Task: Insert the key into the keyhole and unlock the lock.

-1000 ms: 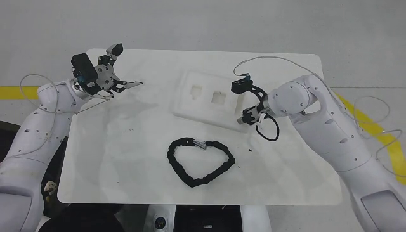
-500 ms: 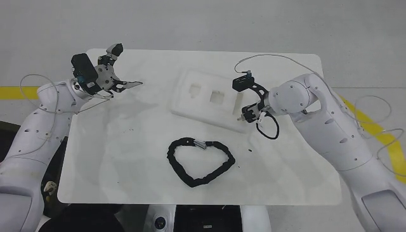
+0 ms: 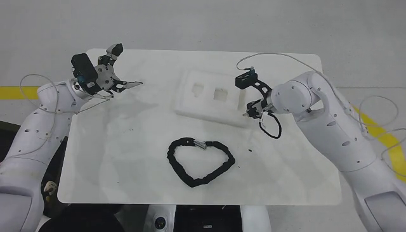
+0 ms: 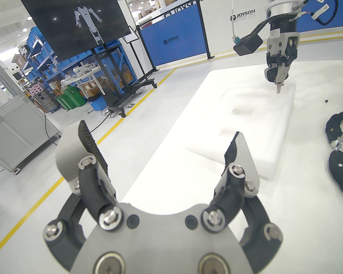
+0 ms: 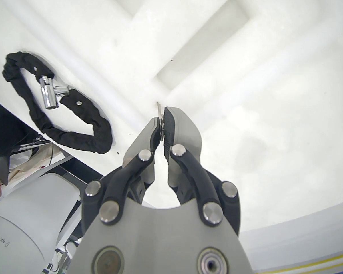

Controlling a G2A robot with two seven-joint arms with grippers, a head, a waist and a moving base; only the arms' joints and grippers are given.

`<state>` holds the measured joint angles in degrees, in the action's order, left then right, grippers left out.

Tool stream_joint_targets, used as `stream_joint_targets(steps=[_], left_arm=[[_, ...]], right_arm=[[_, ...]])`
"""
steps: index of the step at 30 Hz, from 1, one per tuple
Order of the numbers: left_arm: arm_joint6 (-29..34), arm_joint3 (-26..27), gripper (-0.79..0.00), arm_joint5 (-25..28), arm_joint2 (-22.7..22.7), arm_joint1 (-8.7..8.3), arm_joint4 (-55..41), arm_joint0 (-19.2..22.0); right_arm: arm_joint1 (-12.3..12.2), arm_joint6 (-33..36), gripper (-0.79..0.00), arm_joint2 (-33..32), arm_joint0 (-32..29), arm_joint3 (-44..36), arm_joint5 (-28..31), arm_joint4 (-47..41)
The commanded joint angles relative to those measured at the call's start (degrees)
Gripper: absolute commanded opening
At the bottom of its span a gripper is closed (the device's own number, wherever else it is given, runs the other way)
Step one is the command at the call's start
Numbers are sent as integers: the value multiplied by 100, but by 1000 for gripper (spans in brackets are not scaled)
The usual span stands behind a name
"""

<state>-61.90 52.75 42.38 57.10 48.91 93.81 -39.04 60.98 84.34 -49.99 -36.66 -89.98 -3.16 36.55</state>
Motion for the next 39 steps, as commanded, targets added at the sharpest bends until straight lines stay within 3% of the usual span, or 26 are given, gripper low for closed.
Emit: stream_joint_targets(steps=[1,11,19,22,34,39], left_arm=[[0,0,0,0,0,0,0,0],[0,0,0,0,0,0,0,0],[0,0,0,0,0,0,0,0],[0,0,0,0,0,0,0,0],[0,0,0,0,0,0,0,0],[0,0,0,0,0,0,0,0]], right_arm=[[2,34,-785,39,14,-8,-46,144],[21,246,-785,153,199,-56,-170,729],[-12,126,-785,-160,121,-251,86,245],[-48,-163,-785,-488,-87,-261,256,-400],[-404,-453,-785,-2065,-1069,-665,1083,-1433],[-472,-691,-785,-2423,-1395,-645,1395,-1965]])
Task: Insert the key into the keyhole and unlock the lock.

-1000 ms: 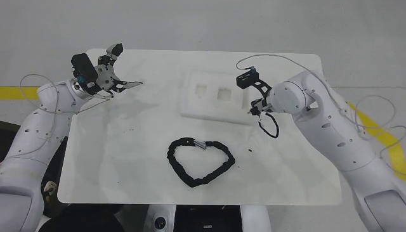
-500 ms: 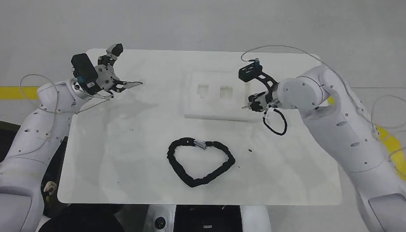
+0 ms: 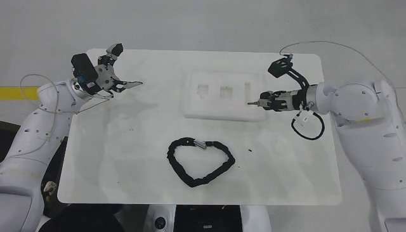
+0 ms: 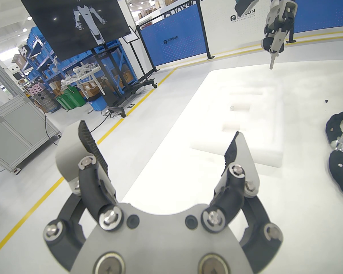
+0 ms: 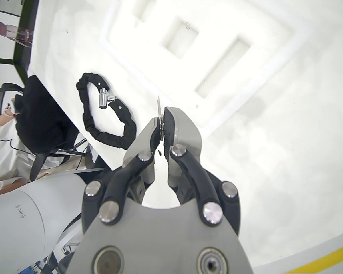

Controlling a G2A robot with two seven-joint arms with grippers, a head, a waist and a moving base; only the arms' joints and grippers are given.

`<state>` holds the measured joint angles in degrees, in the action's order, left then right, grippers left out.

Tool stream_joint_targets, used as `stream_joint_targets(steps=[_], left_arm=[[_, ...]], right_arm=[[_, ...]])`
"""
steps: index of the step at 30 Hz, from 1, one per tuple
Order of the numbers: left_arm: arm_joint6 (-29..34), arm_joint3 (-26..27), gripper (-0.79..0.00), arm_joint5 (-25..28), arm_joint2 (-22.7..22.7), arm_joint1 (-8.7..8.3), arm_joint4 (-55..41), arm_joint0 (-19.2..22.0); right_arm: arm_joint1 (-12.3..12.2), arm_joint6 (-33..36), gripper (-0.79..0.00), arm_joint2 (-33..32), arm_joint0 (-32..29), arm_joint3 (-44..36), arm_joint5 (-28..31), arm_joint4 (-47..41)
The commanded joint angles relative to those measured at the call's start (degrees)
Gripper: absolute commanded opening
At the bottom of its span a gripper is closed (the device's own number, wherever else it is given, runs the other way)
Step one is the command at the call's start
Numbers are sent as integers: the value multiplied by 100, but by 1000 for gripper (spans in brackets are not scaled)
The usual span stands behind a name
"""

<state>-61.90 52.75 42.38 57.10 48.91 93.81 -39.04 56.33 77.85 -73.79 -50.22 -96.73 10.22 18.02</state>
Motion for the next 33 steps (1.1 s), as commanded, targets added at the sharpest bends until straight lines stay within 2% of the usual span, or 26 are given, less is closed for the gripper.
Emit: stream_joint_targets(steps=[1,13,17,22,28,33], left_arm=[[0,0,0,0,0,0,0,0],[73,60,0,-57,14,0,-13,-12],[432,639,0,-12,106,-84,303,-147],[444,1433,0,233,189,-181,415,-529],[450,2388,0,450,-1,-256,883,-1079],[567,2895,0,567,-188,-302,1216,-1295]], right_arm=[[-18,-90,-785,-91,-73,68,97,-145],[-95,-407,-785,-306,-218,257,491,-378],[-95,-407,-785,-306,-218,257,491,-378],[-95,-407,-785,-306,-218,257,491,-378],[-95,-407,-785,-306,-218,257,491,-378],[-95,-407,-785,-306,-218,257,491,-378]])
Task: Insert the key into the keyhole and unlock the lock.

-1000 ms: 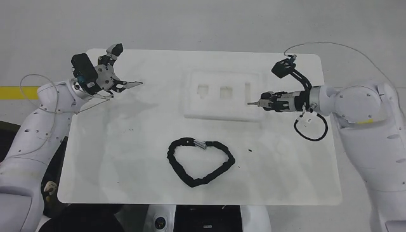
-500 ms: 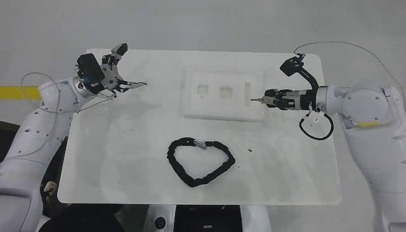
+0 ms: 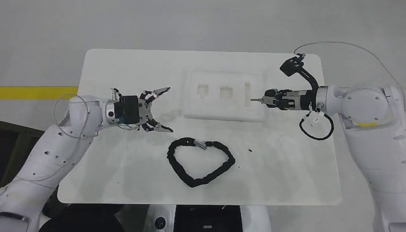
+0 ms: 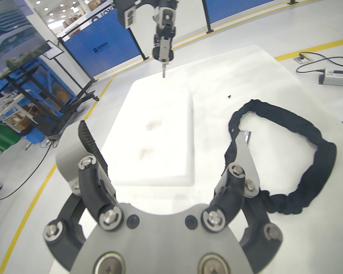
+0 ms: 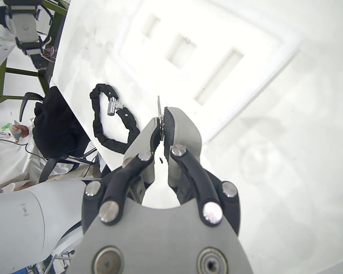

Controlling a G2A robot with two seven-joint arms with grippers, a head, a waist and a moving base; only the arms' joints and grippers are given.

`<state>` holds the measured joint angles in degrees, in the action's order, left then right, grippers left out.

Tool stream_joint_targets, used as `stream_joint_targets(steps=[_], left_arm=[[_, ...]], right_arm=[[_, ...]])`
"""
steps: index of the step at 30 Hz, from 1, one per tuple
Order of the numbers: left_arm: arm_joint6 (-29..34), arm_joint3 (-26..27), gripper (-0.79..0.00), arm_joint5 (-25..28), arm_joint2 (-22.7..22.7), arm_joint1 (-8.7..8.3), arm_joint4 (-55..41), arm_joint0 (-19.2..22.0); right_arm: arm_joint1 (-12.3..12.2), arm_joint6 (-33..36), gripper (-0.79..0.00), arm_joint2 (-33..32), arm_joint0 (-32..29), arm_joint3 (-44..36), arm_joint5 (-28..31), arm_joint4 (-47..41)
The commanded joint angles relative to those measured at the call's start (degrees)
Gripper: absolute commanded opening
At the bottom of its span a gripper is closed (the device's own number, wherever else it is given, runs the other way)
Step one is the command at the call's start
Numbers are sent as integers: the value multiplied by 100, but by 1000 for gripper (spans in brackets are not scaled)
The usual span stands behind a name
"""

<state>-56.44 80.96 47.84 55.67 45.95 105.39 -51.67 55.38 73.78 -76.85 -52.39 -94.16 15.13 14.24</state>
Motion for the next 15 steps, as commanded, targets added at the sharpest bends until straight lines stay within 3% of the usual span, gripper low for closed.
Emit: stream_joint_targets(steps=[1,9,15], left_arm=[[50,141,0,50,-103,-12,133,-61],[539,478,0,539,-713,-6,-1,-30],[955,333,0,796,-944,60,86,222]], right_arm=[[0,0,-785,0,0,0,0,0],[0,0,-785,0,0,0,0,0],[0,0,-785,0,0,0,0,0]])
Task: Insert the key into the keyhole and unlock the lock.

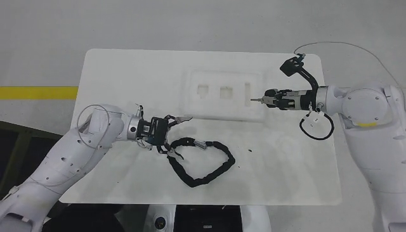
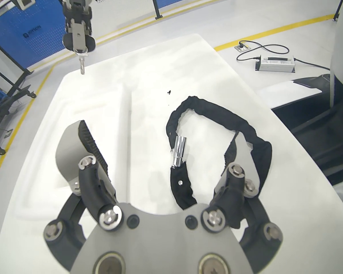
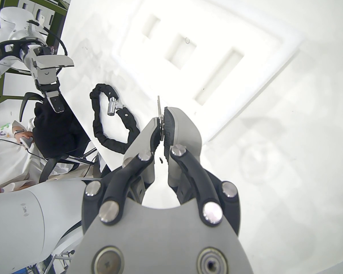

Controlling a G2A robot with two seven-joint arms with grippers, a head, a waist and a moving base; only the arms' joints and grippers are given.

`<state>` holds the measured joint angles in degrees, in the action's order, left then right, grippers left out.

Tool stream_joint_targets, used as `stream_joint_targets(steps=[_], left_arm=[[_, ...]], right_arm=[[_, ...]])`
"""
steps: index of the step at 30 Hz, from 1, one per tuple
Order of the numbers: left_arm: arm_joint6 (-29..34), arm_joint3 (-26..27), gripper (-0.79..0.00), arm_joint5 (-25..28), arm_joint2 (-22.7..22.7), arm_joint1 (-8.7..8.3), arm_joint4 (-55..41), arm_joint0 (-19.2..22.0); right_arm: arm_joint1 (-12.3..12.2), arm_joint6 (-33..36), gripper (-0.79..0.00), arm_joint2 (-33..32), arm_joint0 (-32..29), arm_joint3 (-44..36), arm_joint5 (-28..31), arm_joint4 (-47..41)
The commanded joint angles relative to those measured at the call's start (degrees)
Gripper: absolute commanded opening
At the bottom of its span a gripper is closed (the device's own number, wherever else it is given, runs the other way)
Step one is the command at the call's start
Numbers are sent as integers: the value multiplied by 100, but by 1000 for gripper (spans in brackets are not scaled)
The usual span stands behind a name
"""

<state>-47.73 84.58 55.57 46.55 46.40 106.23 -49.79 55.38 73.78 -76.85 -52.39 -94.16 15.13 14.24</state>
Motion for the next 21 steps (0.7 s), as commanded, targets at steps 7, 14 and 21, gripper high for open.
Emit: stream_joint_targets(steps=[7,14,21], left_arm=[[557,-103,0,217,-254,119,-71,160],[521,-122,0,206,-272,129,-123,157],[521,-122,0,206,-272,129,-123,157]], right_arm=[[0,0,-785,0,0,0,0,0],[0,0,-785,0,0,0,0,0],[0,0,-785,0,0,0,0,0]])
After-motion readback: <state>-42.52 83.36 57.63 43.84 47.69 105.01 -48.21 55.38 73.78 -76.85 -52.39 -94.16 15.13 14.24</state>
